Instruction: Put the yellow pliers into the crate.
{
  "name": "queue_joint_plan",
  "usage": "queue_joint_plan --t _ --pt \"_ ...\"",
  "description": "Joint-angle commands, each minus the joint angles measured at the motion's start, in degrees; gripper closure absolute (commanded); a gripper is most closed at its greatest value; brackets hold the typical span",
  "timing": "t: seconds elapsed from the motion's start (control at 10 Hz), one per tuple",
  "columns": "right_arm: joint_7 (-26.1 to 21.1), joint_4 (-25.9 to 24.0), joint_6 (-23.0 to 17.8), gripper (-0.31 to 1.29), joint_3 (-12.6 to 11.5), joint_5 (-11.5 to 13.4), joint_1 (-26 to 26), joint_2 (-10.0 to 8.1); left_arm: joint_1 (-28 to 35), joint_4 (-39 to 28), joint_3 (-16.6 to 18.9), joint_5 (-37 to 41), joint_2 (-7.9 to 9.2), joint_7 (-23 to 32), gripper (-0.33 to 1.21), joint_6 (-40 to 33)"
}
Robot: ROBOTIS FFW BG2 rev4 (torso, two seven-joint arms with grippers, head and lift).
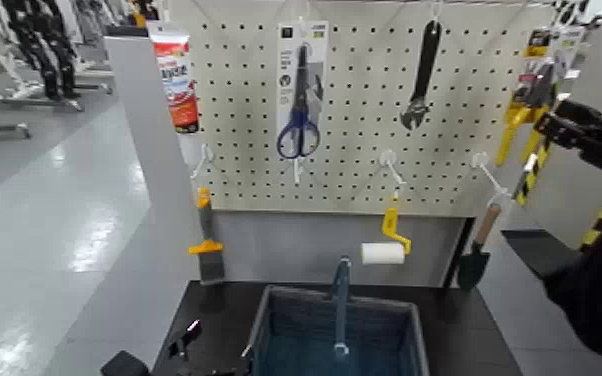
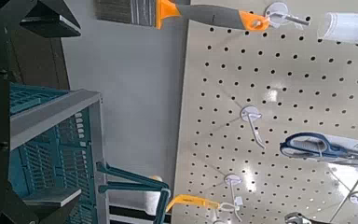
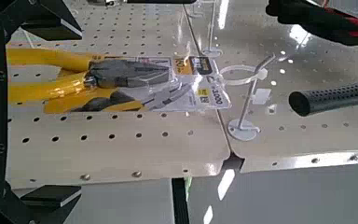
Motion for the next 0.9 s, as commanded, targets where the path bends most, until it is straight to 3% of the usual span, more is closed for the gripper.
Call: queue_joint_plan --t 0.1,0.4,0.5,0.6,0.8,0.9 --pt "2.8 4.6 -0.3 0.14 4.2 -1.3 -4.5 -0.65 -0.2 0.0 -0.1 -0.1 0.09 0.0 0.10 0.0" --pt "5.0 7.1 0.0 0.20 7.7 -1.6 -7.1 -0.91 -0.3 0.1 -0.3 -0.1 0.09 0.0 0.10 0.0" --pt "5.7 7.7 -0.2 0.35 8.3 -1.6 -7.8 -0.91 -0.4 0.1 -0.3 -0.2 0.09 0.0 0.10 0.0" --pt "5.8 7.7 0.0 0.66 9.0 -1.5 -8.2 -1.00 -0.4 0.1 -0.4 -0.2 0.18 0.0 0.10 0.0" --pt "6.2 7.7 -0.2 1.09 10.3 0.3 -9.2 -1.09 -0.4 0.1 -0.5 -0.2 0.18 0.0 0.10 0.0" --pt "6.1 7.8 -0.3 1.09 10.6 0.6 -9.6 -1.09 -0.5 0.1 -0.5 -0.2 0.18 0.0 0.10 0.0"
